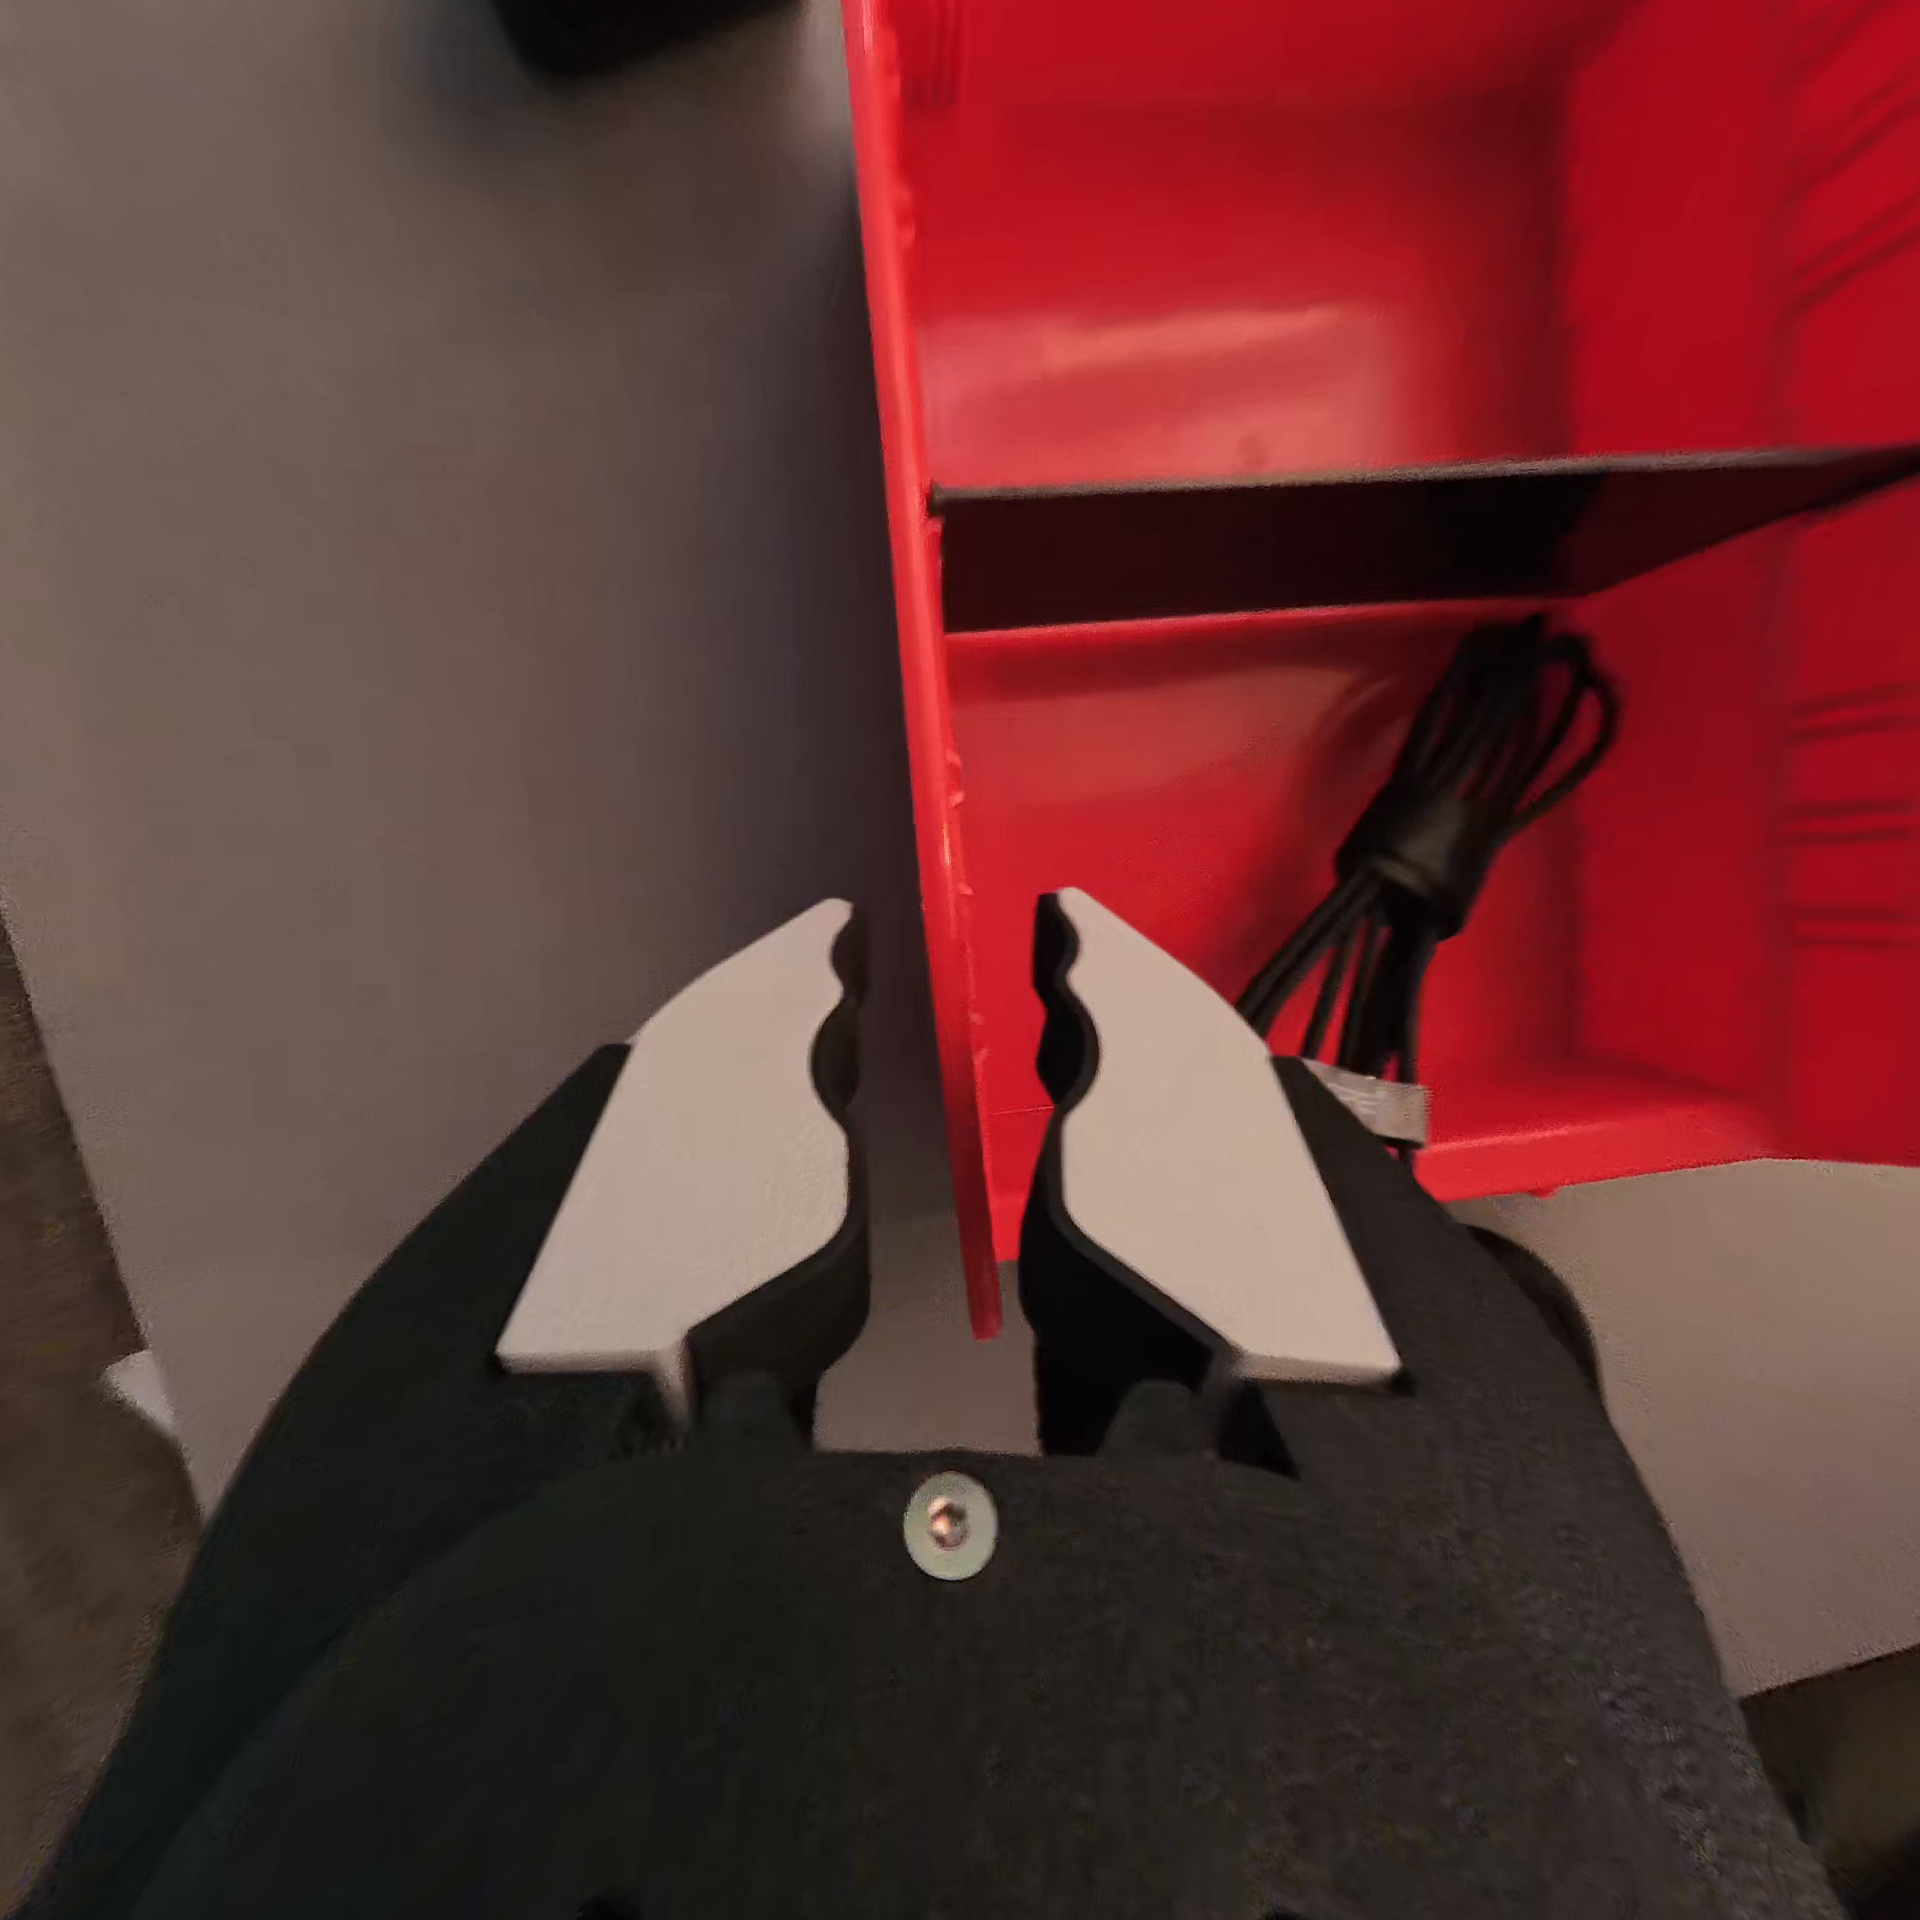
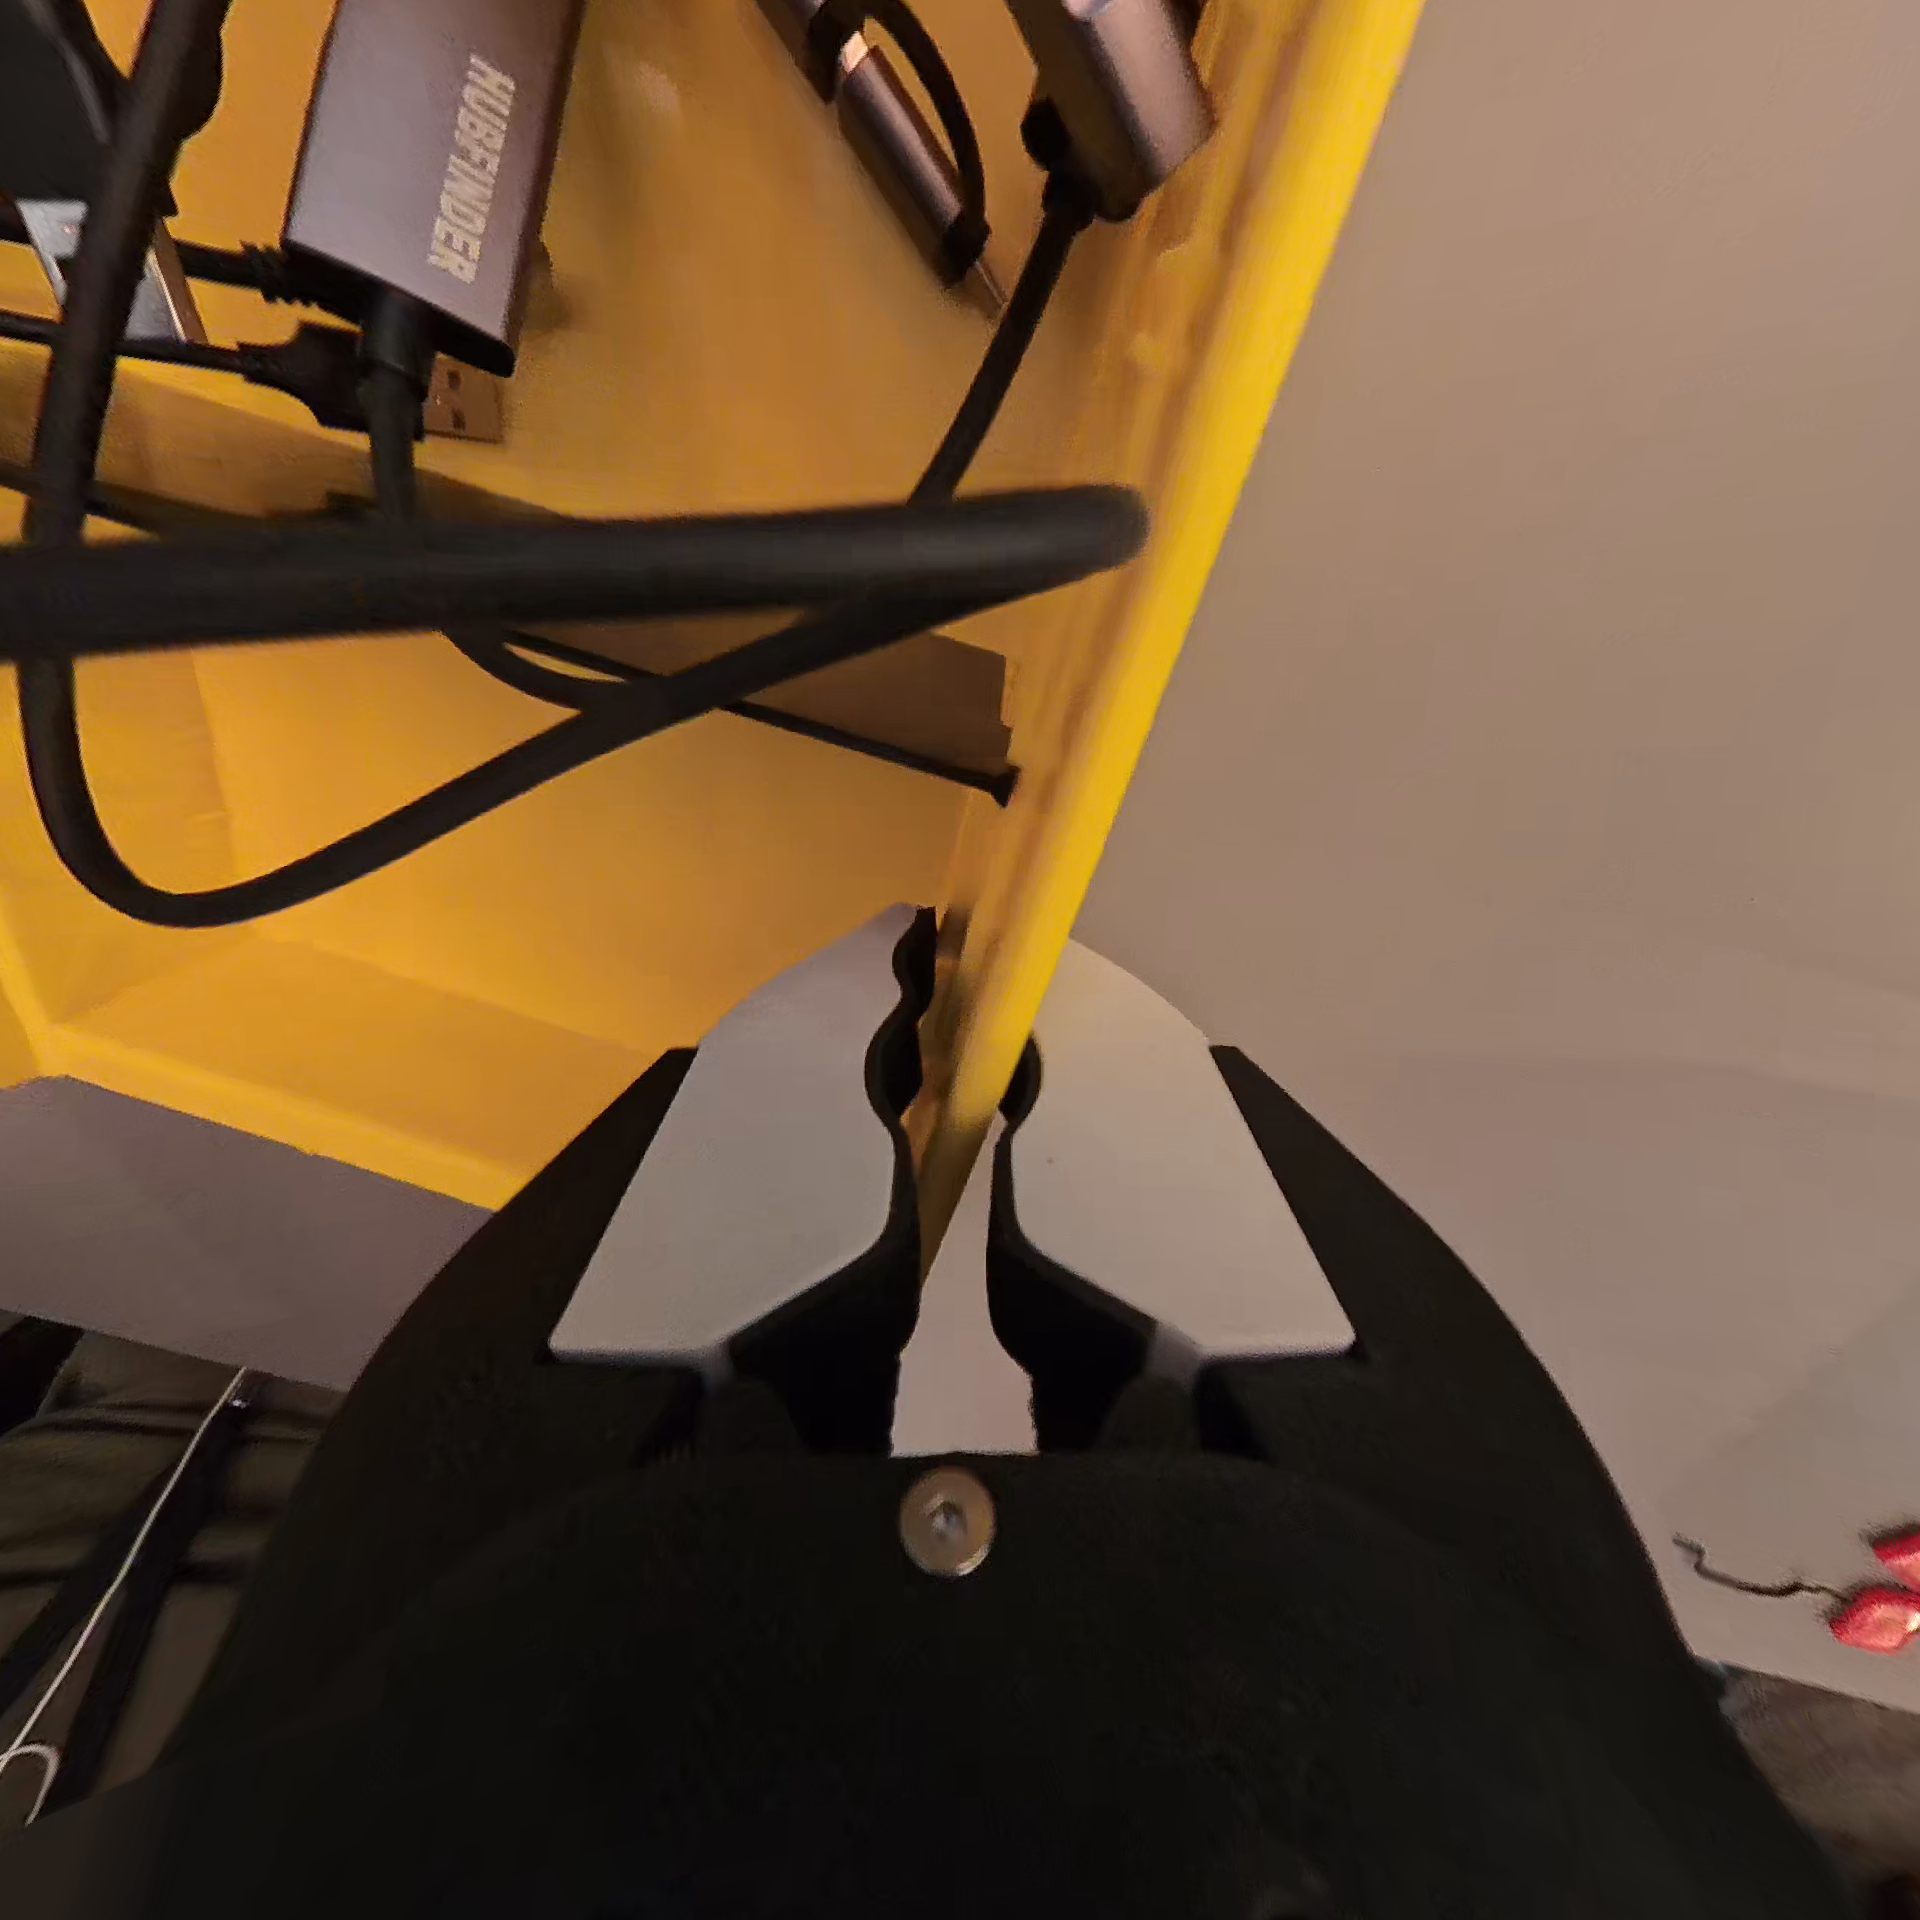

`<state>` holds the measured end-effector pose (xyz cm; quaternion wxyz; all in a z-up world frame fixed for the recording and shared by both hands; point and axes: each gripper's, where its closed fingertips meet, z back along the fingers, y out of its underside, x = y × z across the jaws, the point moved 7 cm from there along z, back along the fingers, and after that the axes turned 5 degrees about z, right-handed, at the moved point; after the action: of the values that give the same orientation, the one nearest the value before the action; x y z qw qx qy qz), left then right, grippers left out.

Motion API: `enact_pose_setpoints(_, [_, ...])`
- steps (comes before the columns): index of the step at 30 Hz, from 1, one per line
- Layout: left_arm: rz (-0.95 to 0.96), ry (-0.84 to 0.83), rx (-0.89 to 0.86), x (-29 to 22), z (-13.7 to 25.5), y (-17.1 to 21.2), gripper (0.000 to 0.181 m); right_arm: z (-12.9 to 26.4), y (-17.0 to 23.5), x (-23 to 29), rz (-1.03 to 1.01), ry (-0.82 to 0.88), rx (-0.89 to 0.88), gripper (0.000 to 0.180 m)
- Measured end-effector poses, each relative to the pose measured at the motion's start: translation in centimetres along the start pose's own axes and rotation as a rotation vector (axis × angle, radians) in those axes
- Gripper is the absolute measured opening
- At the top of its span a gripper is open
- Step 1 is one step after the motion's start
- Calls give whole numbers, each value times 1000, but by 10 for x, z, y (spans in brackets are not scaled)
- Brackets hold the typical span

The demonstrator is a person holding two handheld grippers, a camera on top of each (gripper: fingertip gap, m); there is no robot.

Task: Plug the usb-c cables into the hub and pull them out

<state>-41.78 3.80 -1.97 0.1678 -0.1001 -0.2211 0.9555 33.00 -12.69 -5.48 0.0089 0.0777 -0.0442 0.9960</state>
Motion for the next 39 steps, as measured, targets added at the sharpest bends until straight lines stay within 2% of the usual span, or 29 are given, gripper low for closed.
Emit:
enact_pose_setpoints(1, [-10, 0, 28, -1, -5, 2, 14, -1, -1, 6, -6, 0, 16, 8])
enact_pose_setpoints(2, [-12, -4, 49, -2, -8, 3, 6, -1, -3, 11, -10, 3, 32, 8])
enact_pose_setpoints(8, [-91, -53, 67, -22, -10, 8, 8, -8, -16, 51, -27, 6, 119, 8])
enact_pose_setpoints(11, [-125, -111, 68, -43, -11, 14, 14, -12, -26, 73, -17, 3, 132, 9])
enact_pose_setpoints(16, [-271, -322, 127, -83, -13, 27, 30, -18, -40, 108, 34, 15, 132, 9])
enact_pose_setpoints(22, [-292, -228, 137, -134, -14, 38, 39, -26, -51, 150, 158, 63, 121, 19])
enact_pose_setpoints(27, [-367, -298, 154, -150, -16, 41, 42, -29, -62, 159, 205, 73, 82, 14])
enact_pose_setpoints(31, [-384, -281, 143, -154, -15, 39, 43, -28, -65, 157, 219, 70, 77, 15])
enact_pose_setpoints(33, [-384, -273, 97, -156, -3, 33, 37, -24, -67, 157, 212, 74, 58, 17])
enact_pose_setpoints(39, [-416, -309, -282, -173, 61, -15, 53, 20, -64, 158, 212, 165, -116, 20])
